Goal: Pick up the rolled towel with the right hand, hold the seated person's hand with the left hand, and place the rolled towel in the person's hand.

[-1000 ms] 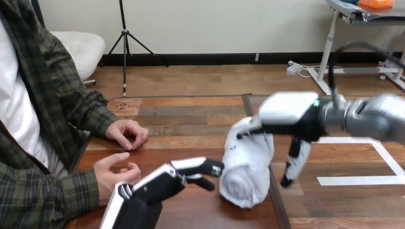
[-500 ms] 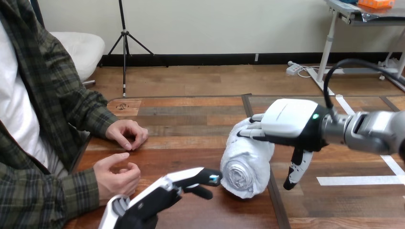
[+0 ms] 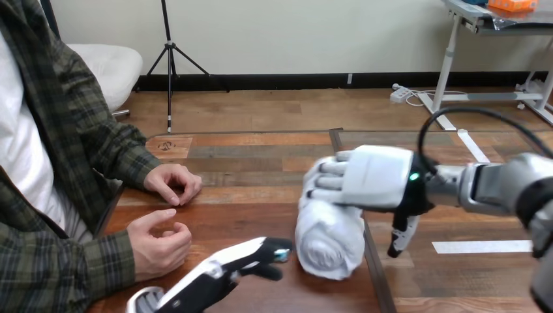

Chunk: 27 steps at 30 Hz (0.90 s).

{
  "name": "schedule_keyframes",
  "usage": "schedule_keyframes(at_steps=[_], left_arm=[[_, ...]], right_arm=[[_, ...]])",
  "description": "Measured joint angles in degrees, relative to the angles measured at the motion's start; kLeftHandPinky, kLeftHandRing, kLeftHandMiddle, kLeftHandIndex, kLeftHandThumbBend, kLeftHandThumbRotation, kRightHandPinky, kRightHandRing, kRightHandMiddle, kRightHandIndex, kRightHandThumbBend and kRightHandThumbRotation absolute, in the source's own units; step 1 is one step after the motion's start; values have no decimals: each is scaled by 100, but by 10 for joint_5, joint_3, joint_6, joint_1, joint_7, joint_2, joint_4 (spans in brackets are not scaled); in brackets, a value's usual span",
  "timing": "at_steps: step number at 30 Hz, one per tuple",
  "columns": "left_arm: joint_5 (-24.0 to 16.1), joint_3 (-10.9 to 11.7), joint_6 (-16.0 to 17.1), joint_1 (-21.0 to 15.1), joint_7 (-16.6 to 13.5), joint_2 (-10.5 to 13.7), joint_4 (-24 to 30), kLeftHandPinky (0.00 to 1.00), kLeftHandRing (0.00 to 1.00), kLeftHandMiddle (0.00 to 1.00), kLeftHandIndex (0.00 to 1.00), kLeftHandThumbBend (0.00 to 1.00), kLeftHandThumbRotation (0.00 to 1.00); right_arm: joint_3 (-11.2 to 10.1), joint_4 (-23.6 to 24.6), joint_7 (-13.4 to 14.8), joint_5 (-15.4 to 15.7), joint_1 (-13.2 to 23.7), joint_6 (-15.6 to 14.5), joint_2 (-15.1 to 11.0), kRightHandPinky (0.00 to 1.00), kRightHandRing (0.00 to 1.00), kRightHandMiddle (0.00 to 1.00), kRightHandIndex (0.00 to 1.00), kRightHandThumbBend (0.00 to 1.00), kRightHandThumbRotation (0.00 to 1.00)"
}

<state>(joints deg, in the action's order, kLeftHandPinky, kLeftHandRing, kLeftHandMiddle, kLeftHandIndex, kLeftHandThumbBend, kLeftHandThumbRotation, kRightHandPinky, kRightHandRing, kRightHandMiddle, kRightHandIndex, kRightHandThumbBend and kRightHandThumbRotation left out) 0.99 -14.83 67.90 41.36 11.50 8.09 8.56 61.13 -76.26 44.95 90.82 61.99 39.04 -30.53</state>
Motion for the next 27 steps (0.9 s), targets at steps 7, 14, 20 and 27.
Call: schedule_keyframes(at_steps=[7,14,20,27], left_arm=[[-35,5,8,52,-30,-9,21,53,74,74,70,100,48],[-66,29,32,79,-71,-21,32,54,73,73,68,100,54],[-79,45,51,86,-100,-26,30,55,74,74,68,100,54],[-89,48,63,92,-125,-27,27,55,72,73,67,100,52]], right_arm=[[64,-19,88,48,15,-39,35,91,100,99,100,100,55],[86,-28,102,42,17,-46,70,84,97,96,99,100,46],[74,-29,74,-2,14,-31,93,66,82,84,86,100,36],[45,-29,30,-69,-2,-21,111,41,49,59,65,94,24]])
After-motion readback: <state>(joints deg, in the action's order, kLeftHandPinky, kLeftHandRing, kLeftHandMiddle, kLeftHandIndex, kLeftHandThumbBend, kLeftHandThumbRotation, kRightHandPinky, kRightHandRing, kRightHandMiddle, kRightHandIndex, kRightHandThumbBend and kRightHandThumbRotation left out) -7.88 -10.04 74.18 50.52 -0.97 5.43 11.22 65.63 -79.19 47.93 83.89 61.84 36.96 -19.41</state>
